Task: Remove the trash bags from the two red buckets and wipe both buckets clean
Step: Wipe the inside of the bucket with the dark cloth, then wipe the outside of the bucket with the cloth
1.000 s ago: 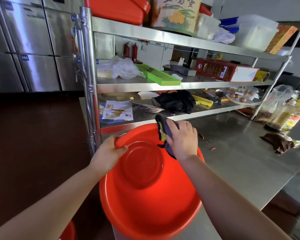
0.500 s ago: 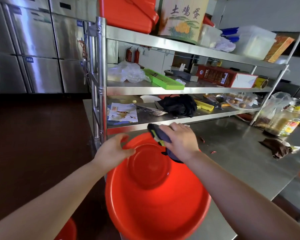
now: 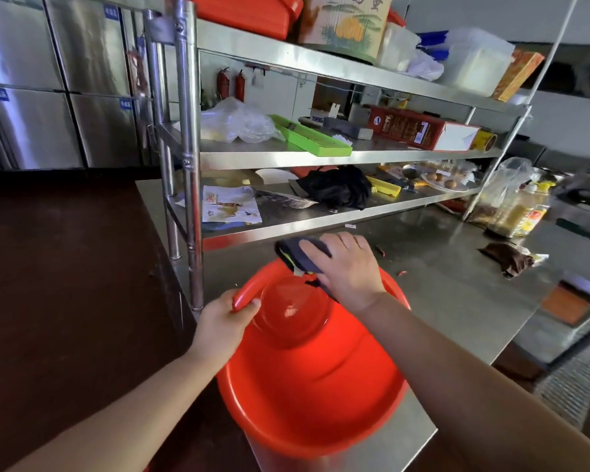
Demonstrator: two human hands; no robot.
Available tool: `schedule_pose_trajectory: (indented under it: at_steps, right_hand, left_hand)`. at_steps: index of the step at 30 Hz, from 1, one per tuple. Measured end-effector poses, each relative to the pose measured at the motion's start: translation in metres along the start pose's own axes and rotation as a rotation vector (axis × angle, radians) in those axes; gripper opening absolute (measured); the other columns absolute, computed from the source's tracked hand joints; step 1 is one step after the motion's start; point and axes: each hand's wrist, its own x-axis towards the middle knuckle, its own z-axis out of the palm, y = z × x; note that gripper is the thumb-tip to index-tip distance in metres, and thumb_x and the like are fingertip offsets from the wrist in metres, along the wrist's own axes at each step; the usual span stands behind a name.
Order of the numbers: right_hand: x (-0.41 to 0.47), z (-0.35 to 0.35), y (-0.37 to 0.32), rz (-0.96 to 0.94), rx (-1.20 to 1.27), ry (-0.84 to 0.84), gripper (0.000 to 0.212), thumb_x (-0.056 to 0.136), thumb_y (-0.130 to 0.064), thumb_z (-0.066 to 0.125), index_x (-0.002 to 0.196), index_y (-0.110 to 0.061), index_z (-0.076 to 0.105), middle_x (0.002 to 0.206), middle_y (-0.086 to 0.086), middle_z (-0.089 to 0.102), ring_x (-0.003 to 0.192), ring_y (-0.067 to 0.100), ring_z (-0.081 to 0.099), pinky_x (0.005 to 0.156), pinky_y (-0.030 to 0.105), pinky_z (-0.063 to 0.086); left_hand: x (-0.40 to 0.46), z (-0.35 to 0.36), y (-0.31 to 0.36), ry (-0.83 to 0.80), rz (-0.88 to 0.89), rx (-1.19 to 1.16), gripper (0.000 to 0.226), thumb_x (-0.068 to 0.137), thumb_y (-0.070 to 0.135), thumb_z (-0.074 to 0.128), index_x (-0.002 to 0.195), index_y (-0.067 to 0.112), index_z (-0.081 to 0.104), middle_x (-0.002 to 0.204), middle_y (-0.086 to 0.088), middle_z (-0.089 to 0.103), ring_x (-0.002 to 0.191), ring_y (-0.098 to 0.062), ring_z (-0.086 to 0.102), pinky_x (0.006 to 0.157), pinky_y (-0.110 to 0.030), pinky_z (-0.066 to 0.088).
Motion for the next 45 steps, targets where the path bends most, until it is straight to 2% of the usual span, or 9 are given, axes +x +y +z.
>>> schedule_pose_trajectory:
  at_steps: [11,14,23,27,32,36,38,41,45]
  right_hand:
    - [-0.069,0.01,0.021,0.792,0.184,-0.293,0.062,0.082,-0.013,0.063,0.139,-0.018,0.038,0.118,0.015,0.052,0.108,0.036,0.047,0.082,0.047,0.047]
    - [-0.088,0.014,0.036,0.969,0.44,-0.318,0.054,0.087,-0.014,0.055,0.137,-0.018,0.038,0.118,0.015,0.051,0.111,0.035,0.045,0.081,0.043,0.044]
    - [-0.122,0.017,0.112,0.956,0.731,-0.126,0.046,0.085,-0.012,0.055,0.131,-0.019,0.048,0.11,0.013,0.057,0.103,0.035,0.052,0.08,0.04,0.046]
    - [-0.136,0.017,0.157,0.883,0.808,-0.017,0.049,0.085,-0.012,0.056,0.133,-0.021,0.048,0.118,0.009,0.056,0.105,0.03,0.054,0.081,0.034,0.044]
    - [-0.169,0.026,0.188,0.739,0.848,-0.013,0.05,0.084,-0.013,0.059,0.132,-0.025,0.048,0.114,0.003,0.057,0.1,0.024,0.055,0.075,0.029,0.038]
    - [-0.197,0.038,0.189,0.632,0.841,-0.069,0.052,0.083,-0.012,0.06,0.132,-0.023,0.048,0.113,0.001,0.057,0.103,0.025,0.052,0.075,0.031,0.041]
    - [-0.209,0.044,0.186,0.602,0.853,-0.107,0.051,0.083,-0.012,0.061,0.132,-0.023,0.049,0.115,0.001,0.057,0.105,0.024,0.051,0.075,0.031,0.041]
    - [-0.222,0.05,0.184,0.584,0.874,-0.142,0.052,0.081,-0.011,0.062,0.131,-0.021,0.05,0.116,0.002,0.058,0.105,0.026,0.052,0.076,0.033,0.044]
    - [-0.233,0.05,0.178,0.56,0.903,-0.169,0.052,0.082,-0.012,0.063,0.132,-0.021,0.05,0.117,0.001,0.058,0.106,0.026,0.052,0.078,0.033,0.045]
  left_hand:
    - [-0.006,-0.001,-0.013,0.211,-0.234,-0.331,0.01,0.087,0.03,0.065,0.082,0.022,0.069,0.086,-0.017,0.069,0.081,-0.035,0.067,0.083,-0.053,0.054]
    - [-0.005,0.007,-0.006,0.337,-0.378,-0.378,0.025,0.087,0.028,0.066,0.103,0.009,0.066,0.093,-0.012,0.066,0.089,-0.032,0.064,0.09,-0.048,0.052]
    - [-0.01,0.072,0.029,0.384,-0.472,-0.431,0.037,0.088,0.014,0.064,0.119,-0.004,0.056,0.091,-0.019,0.06,0.09,-0.033,0.06,0.092,-0.047,0.046]
    - [-0.013,0.102,0.045,0.395,-0.665,-0.524,0.043,0.093,0.019,0.057,0.133,0.01,0.046,0.14,-0.013,0.047,0.127,-0.036,0.044,0.104,-0.057,0.029]
    - [-0.029,0.121,0.05,0.494,-0.666,-0.571,0.043,0.094,0.017,0.056,0.135,0.008,0.044,0.131,-0.011,0.051,0.123,-0.036,0.047,0.1,-0.055,0.037]
    - [-0.058,0.137,0.043,0.707,-0.443,0.143,0.066,0.084,0.03,0.067,0.137,0.003,0.041,0.136,-0.02,0.045,0.125,-0.039,0.041,0.106,-0.049,0.035]
    - [-0.086,0.153,0.043,0.692,-0.061,0.523,0.064,0.081,0.036,0.068,0.135,0.011,0.045,0.136,-0.013,0.046,0.131,-0.034,0.031,0.107,-0.048,0.027]
    - [-0.122,0.182,0.048,0.382,0.495,0.886,0.057,0.073,0.052,0.062,0.117,0.016,0.063,0.113,0.003,0.063,0.126,-0.023,0.043,0.106,-0.038,0.025]
    - [-0.13,0.205,0.05,0.082,0.635,1.342,0.067,0.05,0.059,0.082,0.1,0.015,0.072,0.087,0.003,0.072,0.086,-0.019,0.069,0.082,-0.032,0.053]
